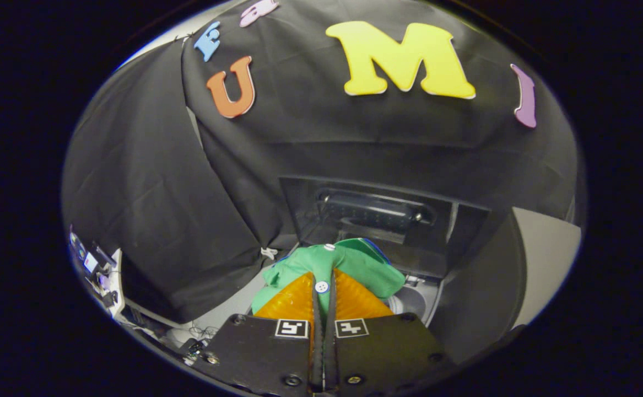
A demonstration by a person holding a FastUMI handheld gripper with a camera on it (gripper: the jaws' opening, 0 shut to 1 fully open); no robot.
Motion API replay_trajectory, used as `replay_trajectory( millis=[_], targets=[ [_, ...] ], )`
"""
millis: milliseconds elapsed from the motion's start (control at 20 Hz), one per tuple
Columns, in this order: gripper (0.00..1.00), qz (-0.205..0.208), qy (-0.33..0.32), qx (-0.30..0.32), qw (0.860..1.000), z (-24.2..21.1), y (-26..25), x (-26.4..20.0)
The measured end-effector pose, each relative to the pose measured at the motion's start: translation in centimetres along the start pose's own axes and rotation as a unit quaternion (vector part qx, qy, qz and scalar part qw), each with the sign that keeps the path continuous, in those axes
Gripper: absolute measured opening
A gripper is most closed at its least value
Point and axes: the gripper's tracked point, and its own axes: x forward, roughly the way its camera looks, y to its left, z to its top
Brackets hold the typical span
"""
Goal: Put the clothes into the washing machine and then close the washing machine lid.
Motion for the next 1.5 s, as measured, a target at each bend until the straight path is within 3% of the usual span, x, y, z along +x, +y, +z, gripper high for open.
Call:
replay_trajectory(
  millis=[400, 900, 1100, 1500],
  targets=[
    [0.05, -0.03, 0.084, 0.034, 0.995, -3.9, -2.2, 7.8],
    [0.05, -0.103, 0.129, 0.119, 0.979, -9.0, -6.1, 15.9],
    [0.05, -0.124, 0.168, 0.194, 0.959, -11.7, -6.6, 18.0],
    [0.05, -0.143, 0.192, 0.191, 0.952, -14.3, -6.6, 19.4]
  ],
)
